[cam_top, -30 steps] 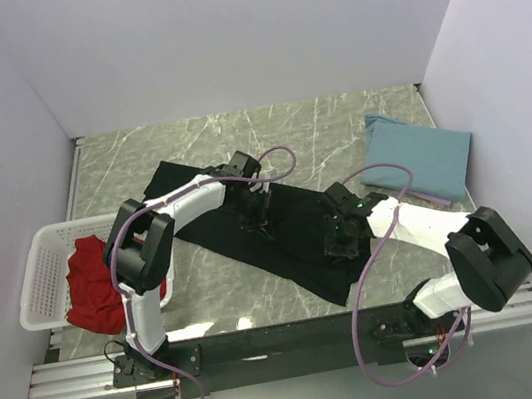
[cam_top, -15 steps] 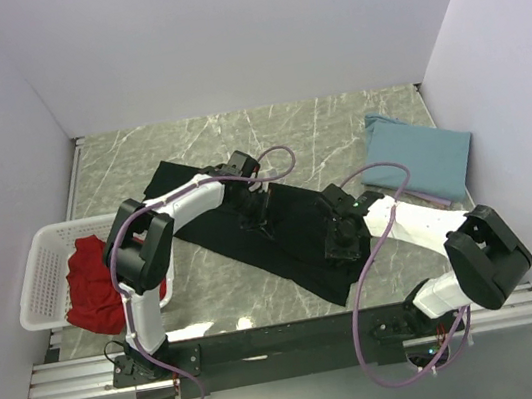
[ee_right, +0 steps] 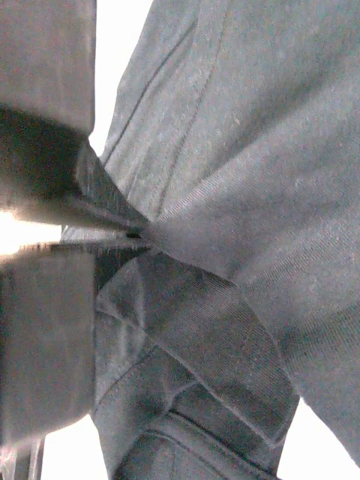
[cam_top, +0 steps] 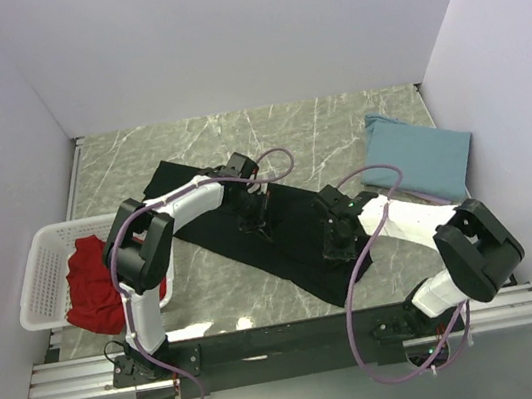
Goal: Fold and stack the t-shirts
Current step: Fold the tshirt
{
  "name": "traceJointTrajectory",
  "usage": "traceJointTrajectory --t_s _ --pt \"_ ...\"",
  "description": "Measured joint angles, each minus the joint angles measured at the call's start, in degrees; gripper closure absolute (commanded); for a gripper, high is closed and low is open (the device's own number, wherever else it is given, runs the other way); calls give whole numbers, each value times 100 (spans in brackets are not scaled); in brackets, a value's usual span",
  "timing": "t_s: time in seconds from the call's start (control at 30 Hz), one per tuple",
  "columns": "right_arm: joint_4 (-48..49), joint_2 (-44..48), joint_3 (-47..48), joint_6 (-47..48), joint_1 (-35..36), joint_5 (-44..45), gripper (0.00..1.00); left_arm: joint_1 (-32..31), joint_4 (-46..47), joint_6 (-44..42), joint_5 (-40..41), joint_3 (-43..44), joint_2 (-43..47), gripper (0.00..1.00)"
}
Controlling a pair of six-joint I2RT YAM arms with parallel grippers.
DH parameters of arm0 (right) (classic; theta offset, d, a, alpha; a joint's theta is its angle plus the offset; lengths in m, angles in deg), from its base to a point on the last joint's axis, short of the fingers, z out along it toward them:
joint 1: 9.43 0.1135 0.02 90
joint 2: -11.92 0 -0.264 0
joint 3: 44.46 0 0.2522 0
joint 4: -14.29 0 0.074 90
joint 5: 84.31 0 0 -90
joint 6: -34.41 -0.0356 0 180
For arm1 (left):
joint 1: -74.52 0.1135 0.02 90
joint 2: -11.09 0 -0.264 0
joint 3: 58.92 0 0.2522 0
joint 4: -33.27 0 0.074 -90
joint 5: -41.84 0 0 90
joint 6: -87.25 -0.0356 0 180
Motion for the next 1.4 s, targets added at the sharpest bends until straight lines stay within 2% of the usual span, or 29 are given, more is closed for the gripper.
traceJointTrajectory --t_s 0.07,0.1,0.67,1.03,1.23,1.3,1.33,1.37,1.4 --pt "15 -74 2 28 2 -46 99 2 -2 0 2 -22 0 100" --pt "11 -90 0 39 2 -66 100 7 -2 0 2 -24 0 100" --pt "-767 455 498 7 31 -153 100 35 -7 -4 2 -24 0 100" --pt "-999 448 614 149 138 -911 100 79 -105 -59 33 -24 0 100" --pt "-999 120 767 195 286 -1187 100 76 -201 -151 166 -24 0 100" --pt "-1005 17 824 219 334 -1200 99 76 -232 -170 188 -24 0 94" --pt "-1012 -33 857 225 361 -1198 95 79 -258 -181 201 -22 0 90" --pt "-1036 -76 898 225 378 -1189 91 81 -278 -186 205 -22 0 80" --pt "-1073 -109 944 238 389 -1154 82 83 -304 -212 210 -15 0 72"
